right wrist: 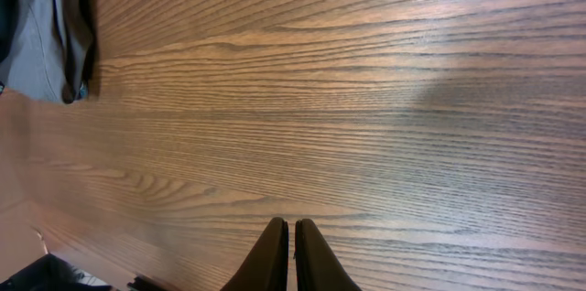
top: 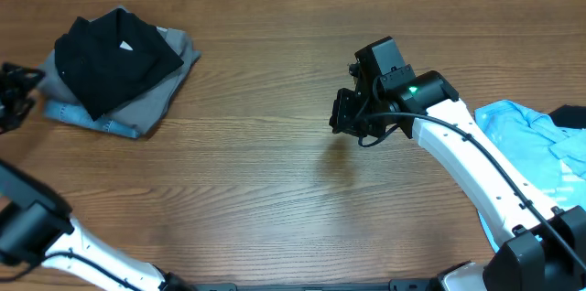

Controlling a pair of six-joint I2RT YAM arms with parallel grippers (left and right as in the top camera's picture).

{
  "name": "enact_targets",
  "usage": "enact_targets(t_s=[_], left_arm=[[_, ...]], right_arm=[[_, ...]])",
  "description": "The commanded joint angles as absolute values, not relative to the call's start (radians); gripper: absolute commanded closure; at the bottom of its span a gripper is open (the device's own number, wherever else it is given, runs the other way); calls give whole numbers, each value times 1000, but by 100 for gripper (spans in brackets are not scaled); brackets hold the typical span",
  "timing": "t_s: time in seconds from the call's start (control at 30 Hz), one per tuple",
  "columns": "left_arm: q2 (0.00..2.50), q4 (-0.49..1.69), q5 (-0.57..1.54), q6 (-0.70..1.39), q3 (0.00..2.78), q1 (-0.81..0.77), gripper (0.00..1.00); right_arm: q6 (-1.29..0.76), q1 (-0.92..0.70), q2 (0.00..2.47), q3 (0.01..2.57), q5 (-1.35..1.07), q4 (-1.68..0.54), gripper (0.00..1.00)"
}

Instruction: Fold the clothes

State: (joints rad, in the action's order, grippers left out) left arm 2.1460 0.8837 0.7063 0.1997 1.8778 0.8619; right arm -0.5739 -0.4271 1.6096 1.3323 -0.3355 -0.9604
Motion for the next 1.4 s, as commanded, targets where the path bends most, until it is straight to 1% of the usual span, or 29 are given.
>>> enact_targets(t_s=[0.0,0.03,0.07,0.13,0.2,0.23,0.27,0.3,0.37,0.4,0.43,0.47,0.5,0.57,0.63,0.77,1.1,1.2,1.3,1.37], left_arm=[[1958,903,912,32,1888,879,28],[1908,914,1004,-28,1888,873,28],[1866,933,1050,-73,1888,862,27],[1776,997,1060,-171,1888,826,25],[1636,1106,968,-289,1888,736,20],[1536,1169,867,-345,1888,640,18],[1488,1195,807,-355,1888,585,17],[1427,1223,725,-359,1888,506,17],[1303,1269,551,-355,1888,306,12],[1266,1283,495,-341,1888,232,8],[1207,1306,376,-279,1888,97,0],[1165,1330,269,-190,1888,-9,0],[1147,1349,217,-137,1888,-59,0],[1110,1406,163,-69,1888,-137,0],[1090,1466,157,-43,1888,-172,0],[1091,1535,156,-44,1888,-177,0],[1095,1522,165,-44,1887,-177,0],[1098,1522,165,-44,1887,-177,0],[1099,1522,165,-44,1887,-177,0],[1100,1522,165,-44,1887,-177,0]], right_arm=[[-540,-432,1592,1341,-302,-958,92],[-521,-432,1579,1351,-266,-964,92],[-513,-432,1569,1362,-233,-969,92],[-491,-432,1536,1394,-176,-990,90],[-479,-432,1470,1446,-131,-1013,89],[-461,-430,1425,1476,-131,-1016,85],[-447,-430,1387,1496,-131,-1016,81],[-435,-430,1344,1518,-129,-1015,74],[-408,-430,1261,1548,-118,-1012,55],[-406,-430,1222,1554,-110,-1007,49],[-406,-430,1161,1554,-101,-997,30],[-407,-430,1121,1554,-90,-993,11],[-407,-430,1095,1554,-88,-989,0],[-407,-430,1038,1554,-87,-992,0],[-407,-430,1009,1554,-87,-1002,0],[-408,-430,966,1554,-88,-1056,0],[-411,-430,987,1553,-97,-1213,0],[-411,-430,995,1553,-97,-1289,0],[-406,-430,992,1553,14,-1262,0],[-397,-427,981,1547,133,-1181,0]])
